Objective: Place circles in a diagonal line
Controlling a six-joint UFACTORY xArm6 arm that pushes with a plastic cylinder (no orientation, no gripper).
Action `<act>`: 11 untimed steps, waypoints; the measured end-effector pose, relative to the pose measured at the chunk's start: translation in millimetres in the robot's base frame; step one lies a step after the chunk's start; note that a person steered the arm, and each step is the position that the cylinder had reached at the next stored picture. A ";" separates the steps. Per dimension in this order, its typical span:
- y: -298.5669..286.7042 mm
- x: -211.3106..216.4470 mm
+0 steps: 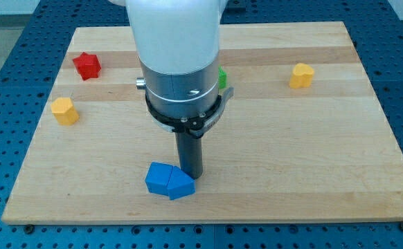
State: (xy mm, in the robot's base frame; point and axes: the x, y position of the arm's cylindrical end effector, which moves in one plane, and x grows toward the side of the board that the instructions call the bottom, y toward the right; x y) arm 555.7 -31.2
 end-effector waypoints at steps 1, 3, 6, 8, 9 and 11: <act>0.0 -2.0; 19.6 -96.9; -122.8 -107.6; -201.6 -140.5; -201.8 -183.6; -119.0 -189.7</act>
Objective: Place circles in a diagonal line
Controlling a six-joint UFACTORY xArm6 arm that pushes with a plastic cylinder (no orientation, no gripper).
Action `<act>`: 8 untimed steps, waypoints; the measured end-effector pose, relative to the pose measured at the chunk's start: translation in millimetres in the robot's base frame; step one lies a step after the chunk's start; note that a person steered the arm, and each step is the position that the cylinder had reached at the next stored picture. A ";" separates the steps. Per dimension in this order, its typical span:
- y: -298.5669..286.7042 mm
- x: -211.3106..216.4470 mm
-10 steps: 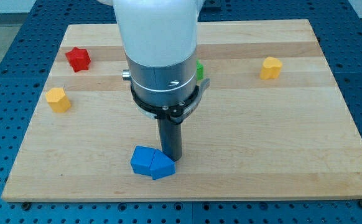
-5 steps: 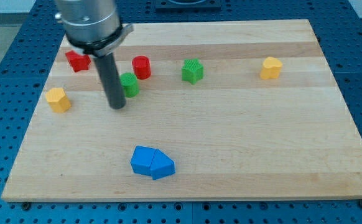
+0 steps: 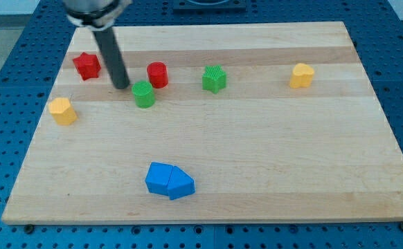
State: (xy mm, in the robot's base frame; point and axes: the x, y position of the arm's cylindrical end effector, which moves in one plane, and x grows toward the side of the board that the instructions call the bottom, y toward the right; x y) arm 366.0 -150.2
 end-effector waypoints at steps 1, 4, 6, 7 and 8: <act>48.8 -14.6; 104.0 -28.6; 101.5 -58.0; 164.7 -87.1; 189.2 -89.0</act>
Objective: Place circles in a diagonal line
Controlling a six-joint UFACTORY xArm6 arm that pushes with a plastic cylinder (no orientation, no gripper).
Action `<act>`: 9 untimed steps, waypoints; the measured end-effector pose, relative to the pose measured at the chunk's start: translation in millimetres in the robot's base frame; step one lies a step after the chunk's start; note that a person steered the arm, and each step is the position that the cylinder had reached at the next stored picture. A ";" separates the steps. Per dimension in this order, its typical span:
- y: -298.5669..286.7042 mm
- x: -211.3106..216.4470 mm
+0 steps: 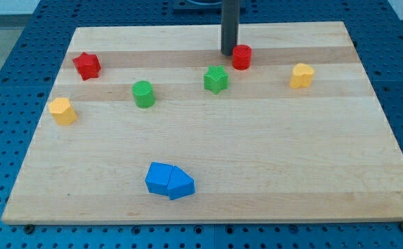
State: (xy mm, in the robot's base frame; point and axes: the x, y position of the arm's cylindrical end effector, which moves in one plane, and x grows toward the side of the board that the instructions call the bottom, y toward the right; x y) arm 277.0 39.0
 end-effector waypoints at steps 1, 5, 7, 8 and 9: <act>-31.1 20.2; 78.3 -11.7; 49.3 -25.9; 58.9 -34.5; 58.0 -25.3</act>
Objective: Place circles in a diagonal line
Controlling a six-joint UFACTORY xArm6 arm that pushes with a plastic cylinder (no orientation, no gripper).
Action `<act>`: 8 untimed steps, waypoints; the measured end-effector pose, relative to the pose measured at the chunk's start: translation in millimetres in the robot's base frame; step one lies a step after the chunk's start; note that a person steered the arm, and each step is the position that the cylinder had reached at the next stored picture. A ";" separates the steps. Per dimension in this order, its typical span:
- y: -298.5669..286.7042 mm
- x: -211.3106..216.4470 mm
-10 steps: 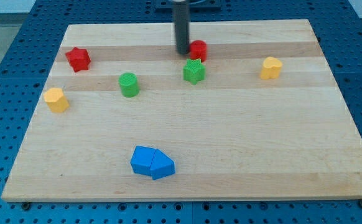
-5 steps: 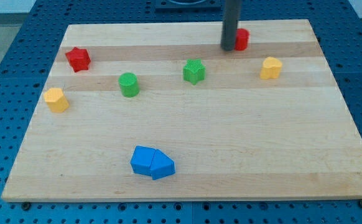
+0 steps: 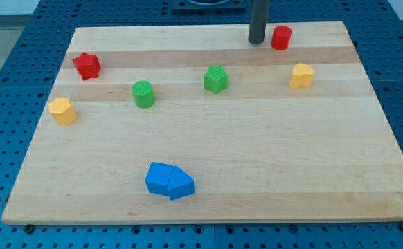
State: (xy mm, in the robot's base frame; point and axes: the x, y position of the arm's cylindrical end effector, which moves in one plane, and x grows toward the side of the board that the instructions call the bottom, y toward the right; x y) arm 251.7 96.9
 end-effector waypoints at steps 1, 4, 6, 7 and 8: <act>5.3 13.6; 58.7 0.2; -76.5 -24.0; -147.4 -39.9; -234.9 -42.0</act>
